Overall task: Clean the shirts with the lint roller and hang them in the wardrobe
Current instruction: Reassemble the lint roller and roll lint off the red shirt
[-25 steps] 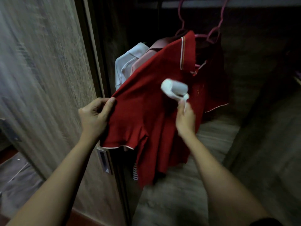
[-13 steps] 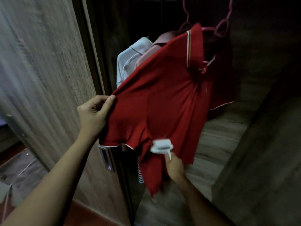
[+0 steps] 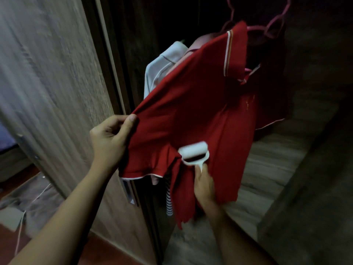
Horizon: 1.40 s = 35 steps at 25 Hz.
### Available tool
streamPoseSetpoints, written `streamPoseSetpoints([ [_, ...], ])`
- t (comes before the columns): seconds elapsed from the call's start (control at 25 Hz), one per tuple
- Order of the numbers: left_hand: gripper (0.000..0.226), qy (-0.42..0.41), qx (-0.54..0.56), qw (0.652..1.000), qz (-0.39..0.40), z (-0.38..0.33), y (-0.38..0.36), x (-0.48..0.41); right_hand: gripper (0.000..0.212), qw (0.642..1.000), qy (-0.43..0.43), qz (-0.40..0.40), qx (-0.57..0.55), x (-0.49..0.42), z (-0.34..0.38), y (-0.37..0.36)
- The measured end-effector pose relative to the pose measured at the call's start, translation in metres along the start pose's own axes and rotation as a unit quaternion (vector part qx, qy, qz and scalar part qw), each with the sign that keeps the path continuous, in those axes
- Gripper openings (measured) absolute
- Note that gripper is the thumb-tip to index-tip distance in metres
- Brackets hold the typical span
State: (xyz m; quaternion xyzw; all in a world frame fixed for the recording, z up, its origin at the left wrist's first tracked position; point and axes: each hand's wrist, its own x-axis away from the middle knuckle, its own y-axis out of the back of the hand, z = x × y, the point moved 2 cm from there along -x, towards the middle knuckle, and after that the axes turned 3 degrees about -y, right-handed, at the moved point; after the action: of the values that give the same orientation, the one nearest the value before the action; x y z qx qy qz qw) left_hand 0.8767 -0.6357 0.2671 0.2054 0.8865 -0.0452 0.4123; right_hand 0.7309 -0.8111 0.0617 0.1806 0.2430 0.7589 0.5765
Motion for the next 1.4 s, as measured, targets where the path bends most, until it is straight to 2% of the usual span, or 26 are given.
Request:
streamPoseSetpoints([
  [0.12, 0.018, -0.007, -0.003, 1.000, 0.005, 0.000, 0.000, 0.001, 0.046, 0.976, -0.109, 0.170, 0.081, 0.005, -0.055, -0.030],
  [0.2, 0.021, -0.014, -0.007, 1.000, 0.012, 0.000, 0.000, 0.001, 0.049, 0.967, -0.136, 0.199, 0.081, 0.006, -0.068, -0.031],
  [0.36, 0.026, -0.017, -0.002, 1.000, 0.010, 0.002, 0.001, 0.002, 0.037, 0.990, -0.112, 0.070, -0.038, 0.004, -0.028, 0.013],
  [0.48, 0.019, -0.028, -0.004, 1.000, 0.010, -0.001, 0.000, 0.003, 0.028, 0.995, -0.011, -0.032, -0.097, -0.003, 0.028, 0.077],
  [0.64, 0.017, -0.022, -0.002, 1.000, 0.001, -0.001, 0.000, 0.003, 0.030, 0.970, 0.112, -0.139, -0.163, -0.025, 0.081, 0.126],
  [0.72, 0.018, -0.020, 0.000, 1.000, 0.001, 0.000, 0.000, 0.004, 0.034, 0.974, 0.109, -0.118, -0.162, -0.025, 0.074, 0.109],
  [0.84, 0.017, -0.017, 0.008, 1.000, 0.003, -0.002, 0.000, 0.005, 0.035, 0.993, 0.070, 0.005, -0.089, 0.008, 0.034, 0.059],
  [0.92, 0.018, -0.016, 0.010, 1.000, 0.004, -0.004, -0.001, 0.005, 0.031, 0.994, 0.080, 0.032, -0.063, 0.022, 0.022, 0.053],
  [1.12, 0.018, -0.015, -0.001, 1.000, 0.006, -0.003, -0.002, 0.005, 0.033, 0.975, 0.061, -0.177, -0.121, -0.049, 0.038, 0.129],
  [1.28, 0.015, -0.003, -0.001, 1.000, 0.003, -0.003, 0.001, 0.004, 0.046, 0.971, 0.010, -0.211, -0.109, -0.104, 0.058, 0.187],
  [1.4, 0.015, 0.001, -0.007, 1.000, 0.007, -0.004, 0.001, 0.003, 0.053, 0.977, 0.008, -0.167, -0.135, -0.093, 0.057, 0.157],
])
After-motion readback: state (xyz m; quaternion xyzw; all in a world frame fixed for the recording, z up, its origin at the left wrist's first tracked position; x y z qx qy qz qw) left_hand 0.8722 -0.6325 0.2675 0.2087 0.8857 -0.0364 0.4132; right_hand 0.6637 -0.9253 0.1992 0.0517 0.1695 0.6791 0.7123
